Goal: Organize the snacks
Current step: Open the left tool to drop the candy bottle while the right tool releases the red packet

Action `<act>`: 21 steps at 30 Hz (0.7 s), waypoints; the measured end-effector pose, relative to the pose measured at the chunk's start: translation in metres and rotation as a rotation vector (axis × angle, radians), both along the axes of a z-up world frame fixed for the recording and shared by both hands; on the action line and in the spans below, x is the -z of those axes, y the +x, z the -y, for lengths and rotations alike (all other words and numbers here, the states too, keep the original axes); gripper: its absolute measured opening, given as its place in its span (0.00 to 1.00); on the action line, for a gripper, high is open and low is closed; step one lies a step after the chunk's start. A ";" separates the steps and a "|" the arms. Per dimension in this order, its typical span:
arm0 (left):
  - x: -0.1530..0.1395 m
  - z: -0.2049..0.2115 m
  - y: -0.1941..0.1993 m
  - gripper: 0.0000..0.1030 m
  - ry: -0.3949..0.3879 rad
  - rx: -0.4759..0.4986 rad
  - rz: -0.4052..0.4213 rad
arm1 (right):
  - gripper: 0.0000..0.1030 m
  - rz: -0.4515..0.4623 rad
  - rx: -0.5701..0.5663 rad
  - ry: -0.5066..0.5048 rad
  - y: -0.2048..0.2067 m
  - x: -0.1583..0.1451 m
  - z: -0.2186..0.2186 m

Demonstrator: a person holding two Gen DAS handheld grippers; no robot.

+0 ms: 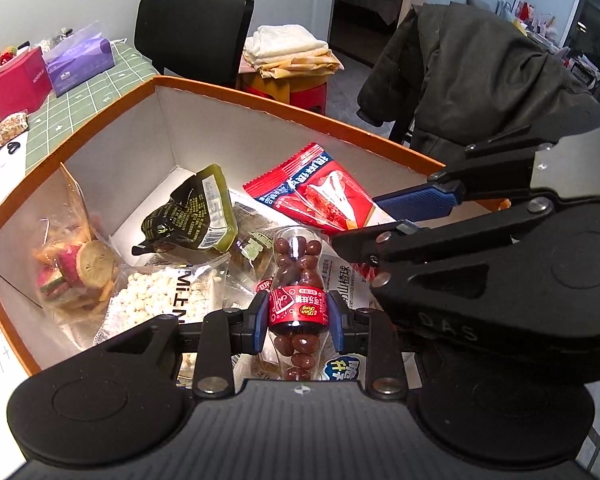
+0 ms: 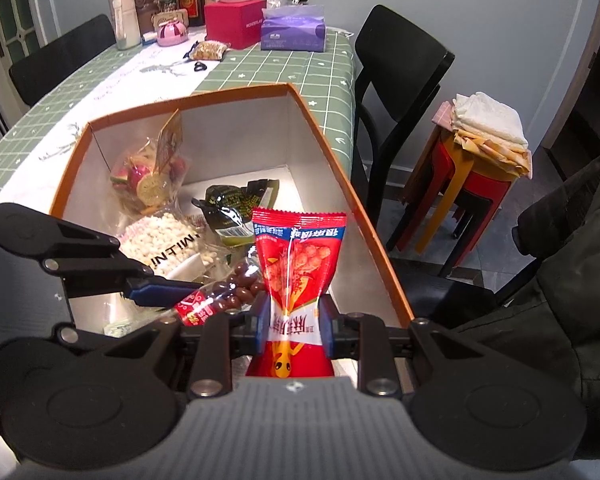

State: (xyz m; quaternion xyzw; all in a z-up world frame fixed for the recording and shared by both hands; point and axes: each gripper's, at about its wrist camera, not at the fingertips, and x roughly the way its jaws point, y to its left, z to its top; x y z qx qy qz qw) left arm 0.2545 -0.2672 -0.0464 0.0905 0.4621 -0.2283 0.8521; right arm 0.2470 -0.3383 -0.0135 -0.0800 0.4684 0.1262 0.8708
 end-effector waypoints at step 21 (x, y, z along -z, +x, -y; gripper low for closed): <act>0.013 0.012 0.006 0.39 0.126 0.035 -0.097 | 0.27 -0.123 -0.021 -0.007 0.018 0.033 0.000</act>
